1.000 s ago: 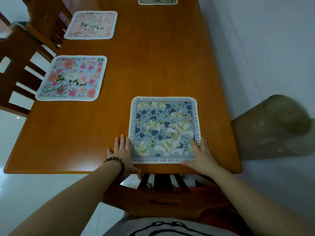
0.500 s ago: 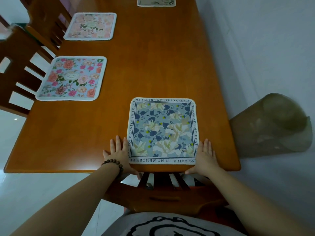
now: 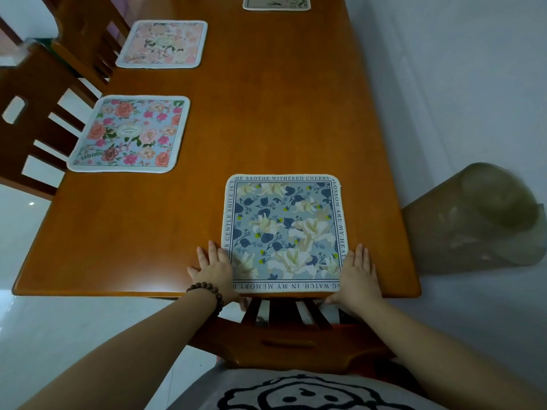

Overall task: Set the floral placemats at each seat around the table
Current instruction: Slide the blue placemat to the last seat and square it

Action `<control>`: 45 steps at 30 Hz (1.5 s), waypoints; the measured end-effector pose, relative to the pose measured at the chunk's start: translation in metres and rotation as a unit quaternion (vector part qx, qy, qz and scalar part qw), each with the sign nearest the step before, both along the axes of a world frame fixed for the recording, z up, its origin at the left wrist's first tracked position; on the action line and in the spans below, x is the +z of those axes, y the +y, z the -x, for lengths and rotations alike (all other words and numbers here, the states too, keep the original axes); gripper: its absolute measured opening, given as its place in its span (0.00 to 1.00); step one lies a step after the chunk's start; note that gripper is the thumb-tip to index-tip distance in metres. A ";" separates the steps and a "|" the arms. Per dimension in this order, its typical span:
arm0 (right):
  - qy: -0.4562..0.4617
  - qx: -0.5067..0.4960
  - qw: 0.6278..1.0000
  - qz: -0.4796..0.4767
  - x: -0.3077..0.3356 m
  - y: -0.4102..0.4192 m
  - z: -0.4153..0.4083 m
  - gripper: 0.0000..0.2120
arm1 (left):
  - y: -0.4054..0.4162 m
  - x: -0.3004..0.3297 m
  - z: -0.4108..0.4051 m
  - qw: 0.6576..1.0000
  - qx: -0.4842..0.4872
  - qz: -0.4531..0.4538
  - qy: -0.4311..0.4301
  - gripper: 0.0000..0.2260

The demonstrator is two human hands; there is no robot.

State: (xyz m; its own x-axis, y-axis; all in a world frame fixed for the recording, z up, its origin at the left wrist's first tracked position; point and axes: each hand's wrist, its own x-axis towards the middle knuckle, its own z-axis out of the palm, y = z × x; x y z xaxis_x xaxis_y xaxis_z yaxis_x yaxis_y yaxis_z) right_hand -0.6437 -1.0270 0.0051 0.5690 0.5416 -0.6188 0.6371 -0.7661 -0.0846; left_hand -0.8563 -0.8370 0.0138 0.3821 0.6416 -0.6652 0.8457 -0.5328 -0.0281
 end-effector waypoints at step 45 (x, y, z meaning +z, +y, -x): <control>0.011 0.068 0.987 -0.146 -0.020 0.103 -0.062 0.50 | 0.046 -0.039 -0.048 0.963 0.026 -0.046 -0.266 0.50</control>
